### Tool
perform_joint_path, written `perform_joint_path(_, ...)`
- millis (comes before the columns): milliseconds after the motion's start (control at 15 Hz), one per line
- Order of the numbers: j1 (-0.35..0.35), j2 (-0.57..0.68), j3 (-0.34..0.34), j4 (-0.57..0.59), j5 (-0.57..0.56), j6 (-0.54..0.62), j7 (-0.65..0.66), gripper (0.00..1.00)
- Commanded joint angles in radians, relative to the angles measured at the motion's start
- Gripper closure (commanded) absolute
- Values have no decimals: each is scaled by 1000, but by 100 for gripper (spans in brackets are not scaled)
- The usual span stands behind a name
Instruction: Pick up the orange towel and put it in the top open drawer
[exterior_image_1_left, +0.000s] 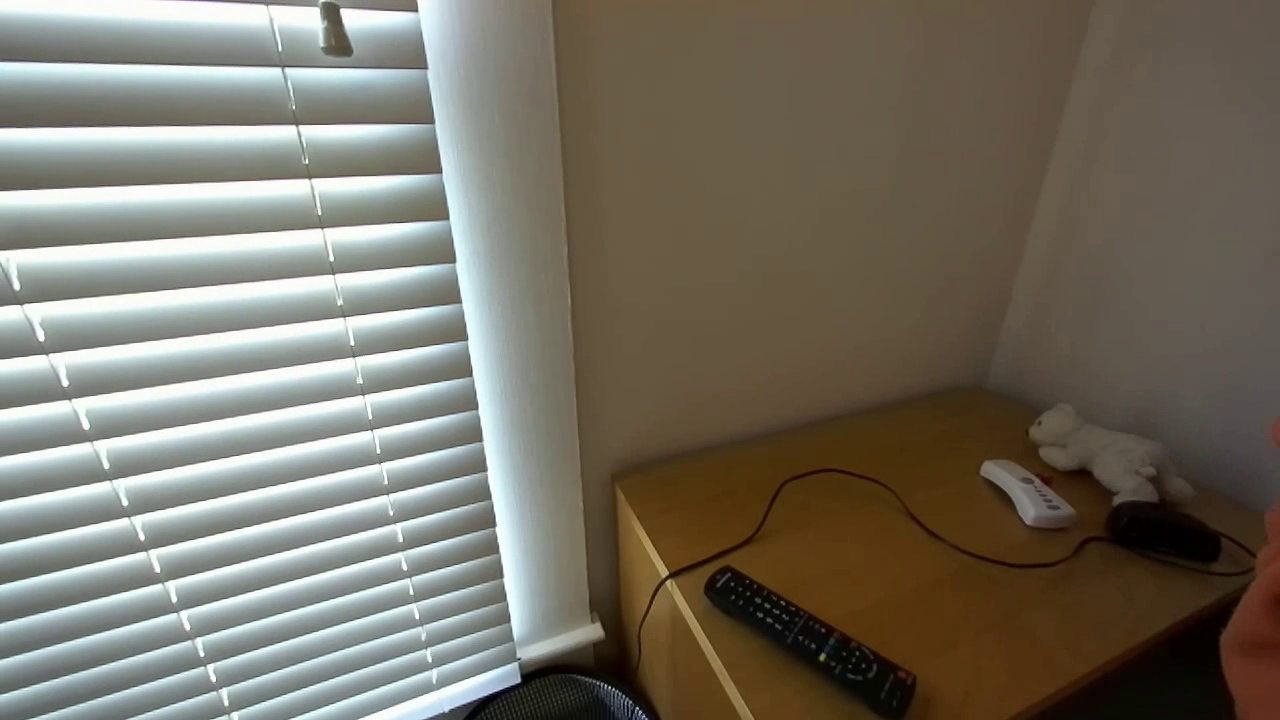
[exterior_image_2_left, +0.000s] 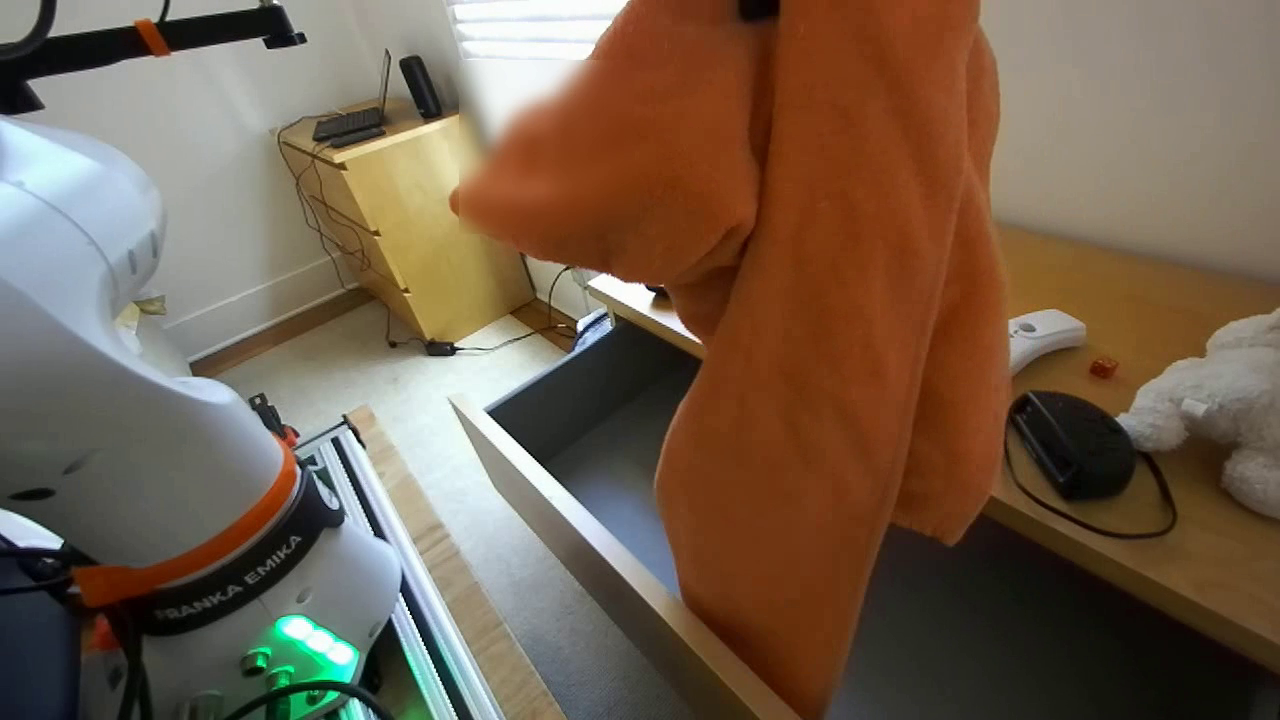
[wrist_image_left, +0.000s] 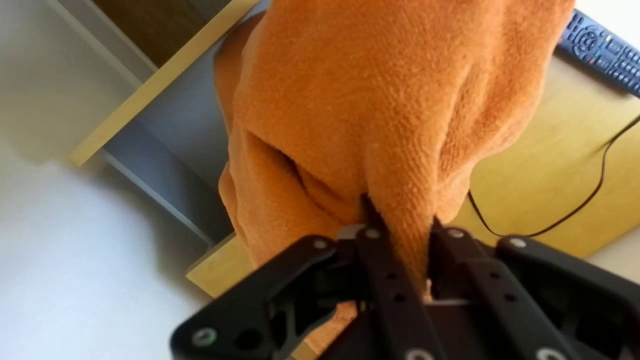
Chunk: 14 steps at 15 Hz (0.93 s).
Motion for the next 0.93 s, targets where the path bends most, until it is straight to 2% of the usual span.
perform_joint_path(0, 16, 95, 5, -21, -23, 68, 26, 96)
perform_joint_path(267, 35, 286, 4, -35, -10, 212, 34, 96)
perform_joint_path(467, 32, 438, 4, -34, -18, 290, 114, 96)
perform_joint_path(867, 31, 668, -47, 20, 26, 257, 225, 96)
